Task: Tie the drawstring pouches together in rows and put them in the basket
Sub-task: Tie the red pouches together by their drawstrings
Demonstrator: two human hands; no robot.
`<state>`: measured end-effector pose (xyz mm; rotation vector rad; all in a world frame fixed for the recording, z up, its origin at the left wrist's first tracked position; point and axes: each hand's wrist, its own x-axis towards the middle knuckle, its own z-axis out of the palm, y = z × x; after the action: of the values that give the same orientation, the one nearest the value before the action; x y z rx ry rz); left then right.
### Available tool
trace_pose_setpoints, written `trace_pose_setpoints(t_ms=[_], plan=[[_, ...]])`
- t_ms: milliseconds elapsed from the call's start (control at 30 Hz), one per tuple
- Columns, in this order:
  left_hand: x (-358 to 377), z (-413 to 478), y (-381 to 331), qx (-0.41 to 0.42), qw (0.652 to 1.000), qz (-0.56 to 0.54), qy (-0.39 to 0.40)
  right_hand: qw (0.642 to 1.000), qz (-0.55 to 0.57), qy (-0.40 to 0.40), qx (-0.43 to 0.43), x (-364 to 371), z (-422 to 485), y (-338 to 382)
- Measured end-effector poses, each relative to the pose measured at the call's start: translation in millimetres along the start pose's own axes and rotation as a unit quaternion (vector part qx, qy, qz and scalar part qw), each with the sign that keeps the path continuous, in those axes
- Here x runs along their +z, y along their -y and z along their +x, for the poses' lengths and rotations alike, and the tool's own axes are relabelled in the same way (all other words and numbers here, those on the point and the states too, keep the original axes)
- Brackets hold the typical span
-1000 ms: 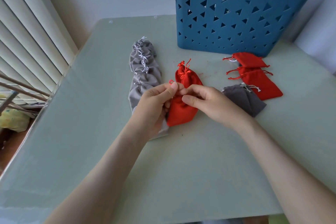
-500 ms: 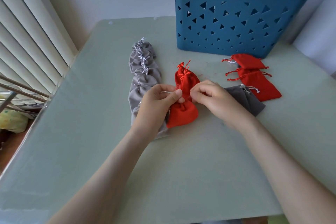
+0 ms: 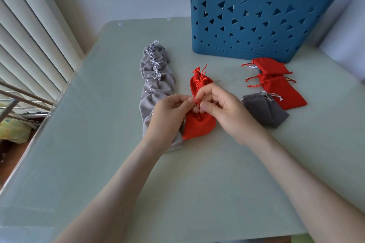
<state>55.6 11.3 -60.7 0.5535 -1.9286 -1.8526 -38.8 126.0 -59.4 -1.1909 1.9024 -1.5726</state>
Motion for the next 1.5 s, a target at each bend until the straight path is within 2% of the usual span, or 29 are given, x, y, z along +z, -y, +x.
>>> trace_pose_setpoints(t_ms=[267,433,633,700,800,867,1133,1267,1500], plan=[[1.6,-1.3,-0.6,0.011,0.997,0.075,-0.015,0.996,-0.082,-0.028,-0.001,2.6,0.5,-2.4],[2.9,-2.3,-1.8,0.01,0.997,0.078,0.001,0.996,-0.059,-0.061,0.0,2.2,1.7,-3.9],[0.9,-3.1,2.9,0.056,0.993,0.099,0.021,0.995,-0.04,-0.091,-0.012,4.3,1.7,-6.4],[0.8,-1.2,4.7,0.046,0.996,0.07,0.021,0.995,-0.035,-0.093,-0.01,4.4,2.4,-6.4],[1.2,1.6,6.1,-0.005,1.0,-0.013,0.019,0.996,-0.021,-0.085,-0.012,3.3,2.0,-6.6],[1.4,1.2,5.3,-0.009,1.0,-0.027,0.01,0.997,-0.018,-0.073,-0.014,3.3,1.4,-5.4],[1.5,-5.9,-0.4,0.075,0.997,0.026,0.01,0.998,0.032,0.024,0.056,0.0,3.3,-1.8],[1.9,-6.3,3.2,0.101,0.99,0.098,-0.03,0.997,0.028,0.016,0.076,-1.4,3.5,-1.5],[1.5,-4.7,1.8,0.113,0.985,0.107,-0.07,0.994,0.064,0.027,0.085,0.1,3.8,-1.6]])
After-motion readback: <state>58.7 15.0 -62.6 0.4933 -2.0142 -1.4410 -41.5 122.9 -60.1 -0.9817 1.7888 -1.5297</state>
